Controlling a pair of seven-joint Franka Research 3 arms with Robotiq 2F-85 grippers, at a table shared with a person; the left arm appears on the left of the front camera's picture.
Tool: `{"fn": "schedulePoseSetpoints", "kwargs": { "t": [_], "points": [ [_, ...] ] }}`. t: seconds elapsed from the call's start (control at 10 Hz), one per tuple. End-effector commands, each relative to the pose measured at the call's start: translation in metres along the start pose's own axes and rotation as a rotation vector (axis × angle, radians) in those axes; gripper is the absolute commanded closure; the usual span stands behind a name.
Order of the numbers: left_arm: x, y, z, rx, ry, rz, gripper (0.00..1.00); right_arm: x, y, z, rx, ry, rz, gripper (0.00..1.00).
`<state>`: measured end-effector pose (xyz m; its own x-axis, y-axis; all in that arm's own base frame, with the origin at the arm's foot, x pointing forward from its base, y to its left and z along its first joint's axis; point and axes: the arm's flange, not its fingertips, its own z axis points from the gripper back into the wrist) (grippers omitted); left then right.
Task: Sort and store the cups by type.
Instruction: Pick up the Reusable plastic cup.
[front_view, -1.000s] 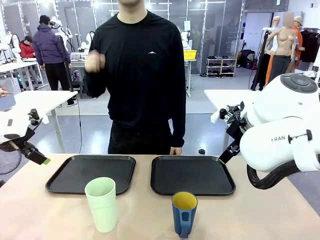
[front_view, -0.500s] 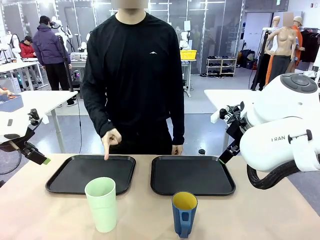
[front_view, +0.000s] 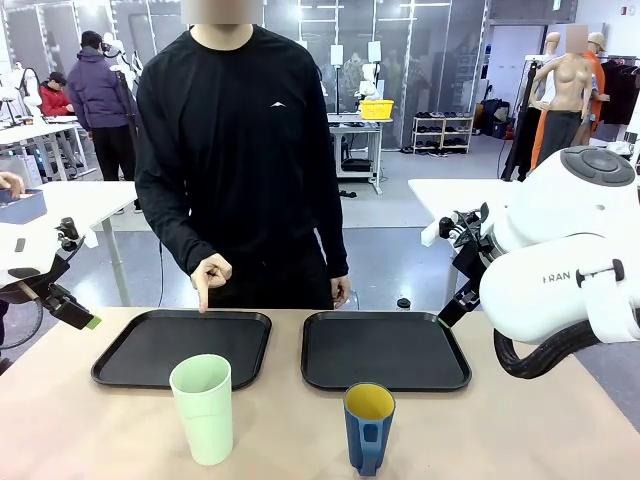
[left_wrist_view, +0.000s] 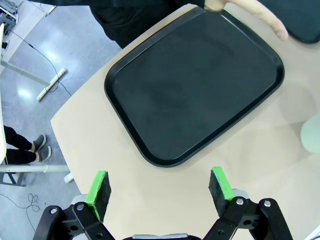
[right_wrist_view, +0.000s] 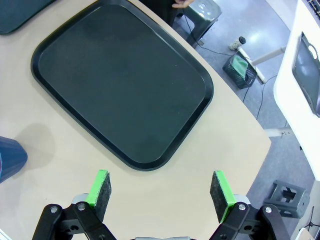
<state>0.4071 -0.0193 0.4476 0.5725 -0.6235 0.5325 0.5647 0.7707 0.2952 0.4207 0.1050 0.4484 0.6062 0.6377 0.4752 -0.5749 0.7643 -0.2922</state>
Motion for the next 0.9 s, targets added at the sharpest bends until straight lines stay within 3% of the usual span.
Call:
{"fn": "schedulePoseSetpoints", "kwargs": {
  "t": [0.0, 0.8],
  "points": [
    [0.0001, -0.0003, -0.0005, -0.005, -0.003, 0.005, 0.0, -0.0002, 0.0001, -0.0001, 0.003, 0.0, -0.001, 0.0],
    [0.0001, -0.0003, -0.0005, -0.005, -0.003, 0.005, 0.0, -0.0002, 0.0001, -0.0001, 0.003, 0.0, -0.001, 0.0]
  ]
}}
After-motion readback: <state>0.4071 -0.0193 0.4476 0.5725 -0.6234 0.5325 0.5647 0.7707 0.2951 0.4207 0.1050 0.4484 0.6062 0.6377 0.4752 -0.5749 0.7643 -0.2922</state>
